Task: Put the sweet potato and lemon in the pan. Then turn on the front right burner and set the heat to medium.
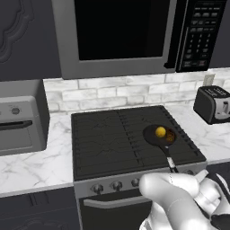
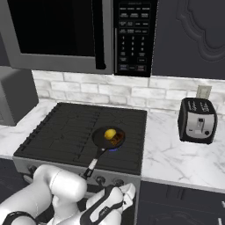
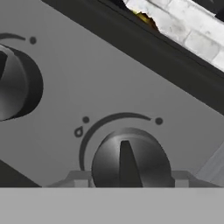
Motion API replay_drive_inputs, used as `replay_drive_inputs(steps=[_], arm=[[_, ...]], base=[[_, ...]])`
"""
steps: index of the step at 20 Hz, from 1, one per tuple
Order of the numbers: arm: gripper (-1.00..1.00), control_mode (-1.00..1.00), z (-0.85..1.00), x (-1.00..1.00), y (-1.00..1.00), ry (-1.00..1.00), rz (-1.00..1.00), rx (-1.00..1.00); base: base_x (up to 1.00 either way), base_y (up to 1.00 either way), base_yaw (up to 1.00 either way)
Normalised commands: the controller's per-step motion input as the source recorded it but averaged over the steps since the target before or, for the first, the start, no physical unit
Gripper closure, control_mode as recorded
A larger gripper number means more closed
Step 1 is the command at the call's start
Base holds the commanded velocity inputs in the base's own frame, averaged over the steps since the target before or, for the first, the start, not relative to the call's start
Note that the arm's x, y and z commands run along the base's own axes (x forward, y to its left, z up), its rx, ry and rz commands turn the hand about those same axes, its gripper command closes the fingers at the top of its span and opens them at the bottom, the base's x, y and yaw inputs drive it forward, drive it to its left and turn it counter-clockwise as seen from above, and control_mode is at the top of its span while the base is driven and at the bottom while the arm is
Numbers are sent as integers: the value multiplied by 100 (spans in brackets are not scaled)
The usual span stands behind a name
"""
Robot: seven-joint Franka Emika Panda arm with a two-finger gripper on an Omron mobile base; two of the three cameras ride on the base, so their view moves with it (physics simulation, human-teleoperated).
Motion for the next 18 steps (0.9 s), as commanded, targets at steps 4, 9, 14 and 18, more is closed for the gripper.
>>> replay_drive_inputs(steps=[4, 9, 14, 18], arm=[[100, -100, -7, -2, 0, 4, -8, -34], [100, -100, -9, -6, 0, 1, -8, -33], [100, -100, -10, -5, 0, 0, -7, -32], [100, -100, -5, -3, 0, 0, -7, -32]], base=[[0, 0, 0], [0, 0, 0], [0, 0, 0], [0, 0, 0]])
